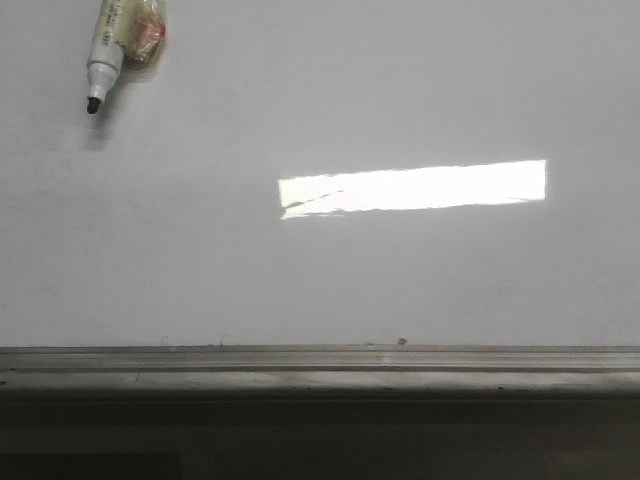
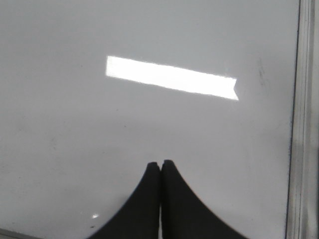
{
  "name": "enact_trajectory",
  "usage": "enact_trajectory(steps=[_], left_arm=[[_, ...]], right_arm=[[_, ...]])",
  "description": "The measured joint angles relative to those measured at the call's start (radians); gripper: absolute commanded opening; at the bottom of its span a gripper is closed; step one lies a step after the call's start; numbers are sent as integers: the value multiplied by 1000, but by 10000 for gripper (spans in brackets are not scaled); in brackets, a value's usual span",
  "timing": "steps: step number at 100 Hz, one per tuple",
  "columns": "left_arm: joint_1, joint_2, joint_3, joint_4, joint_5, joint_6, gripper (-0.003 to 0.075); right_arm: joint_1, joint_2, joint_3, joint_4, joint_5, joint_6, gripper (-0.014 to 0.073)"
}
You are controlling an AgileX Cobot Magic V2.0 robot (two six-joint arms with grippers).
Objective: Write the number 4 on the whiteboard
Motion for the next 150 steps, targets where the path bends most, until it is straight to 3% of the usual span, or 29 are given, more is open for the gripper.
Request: enact_trajectory(steps=[107, 130, 150], left_arm=[[0, 0, 0, -28, 2, 0, -20], [0, 0, 0, -242, 2, 0, -20], [0, 0, 0, -515, -19, 0, -20]], right_arm=[[0, 0, 0, 24, -1, 0, -66], [0, 0, 0, 250, -47, 0, -66], [0, 0, 0, 612, -144, 3, -66]])
